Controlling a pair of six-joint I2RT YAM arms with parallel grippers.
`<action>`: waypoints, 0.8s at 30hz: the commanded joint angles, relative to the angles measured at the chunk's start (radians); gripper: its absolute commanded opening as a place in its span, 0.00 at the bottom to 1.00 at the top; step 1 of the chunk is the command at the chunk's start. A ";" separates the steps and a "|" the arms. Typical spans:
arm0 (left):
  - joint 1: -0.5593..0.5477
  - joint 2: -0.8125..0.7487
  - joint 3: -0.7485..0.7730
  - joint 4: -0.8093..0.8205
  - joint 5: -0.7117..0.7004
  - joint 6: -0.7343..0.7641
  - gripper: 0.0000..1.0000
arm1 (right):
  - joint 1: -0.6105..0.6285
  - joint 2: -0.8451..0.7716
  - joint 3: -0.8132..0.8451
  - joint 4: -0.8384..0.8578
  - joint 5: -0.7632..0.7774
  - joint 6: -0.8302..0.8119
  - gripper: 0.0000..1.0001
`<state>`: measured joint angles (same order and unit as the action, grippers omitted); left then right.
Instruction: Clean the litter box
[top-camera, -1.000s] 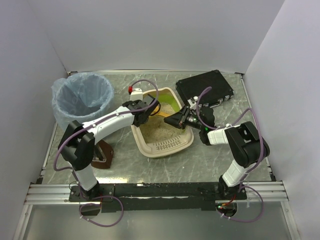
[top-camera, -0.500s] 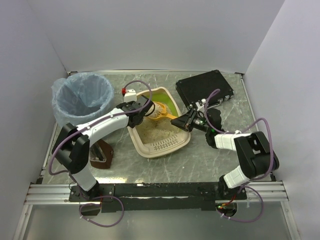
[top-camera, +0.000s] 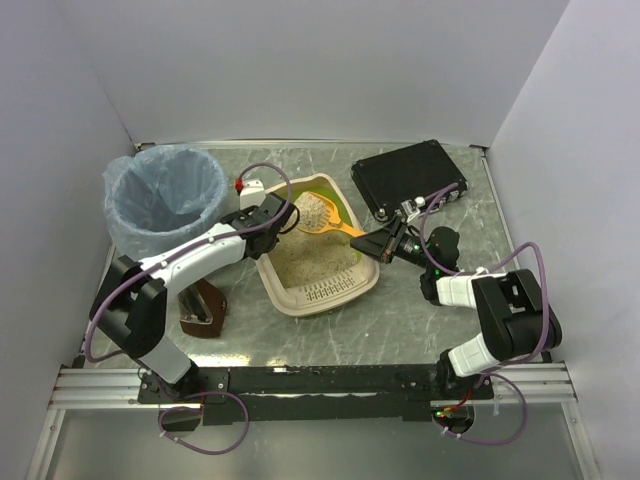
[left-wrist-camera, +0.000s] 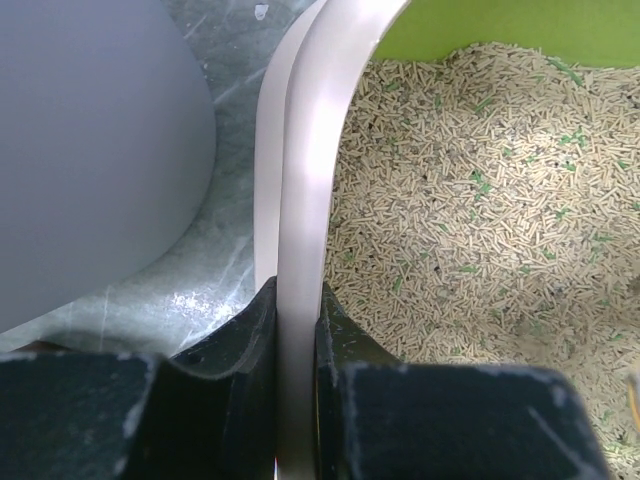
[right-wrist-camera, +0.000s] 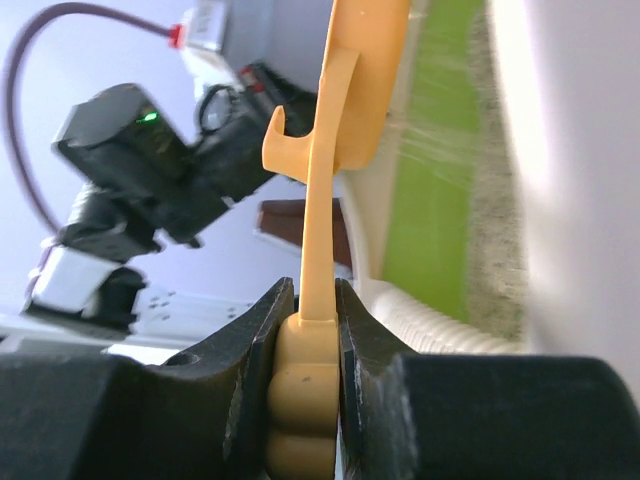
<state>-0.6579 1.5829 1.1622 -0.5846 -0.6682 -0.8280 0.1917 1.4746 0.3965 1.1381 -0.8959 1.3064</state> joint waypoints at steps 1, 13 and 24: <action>0.004 -0.089 -0.006 0.081 0.053 -0.025 0.06 | -0.005 0.055 -0.012 0.465 -0.025 0.102 0.00; 0.004 -0.155 -0.021 0.127 0.127 -0.002 0.59 | -0.020 -0.005 -0.027 0.496 0.002 0.057 0.00; 0.004 -0.221 -0.032 0.146 0.145 0.013 0.89 | -0.018 -0.112 -0.004 0.420 0.002 -0.022 0.00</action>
<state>-0.6514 1.4281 1.1328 -0.4767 -0.5430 -0.8246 0.1787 1.4235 0.3603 1.2282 -0.9028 1.3468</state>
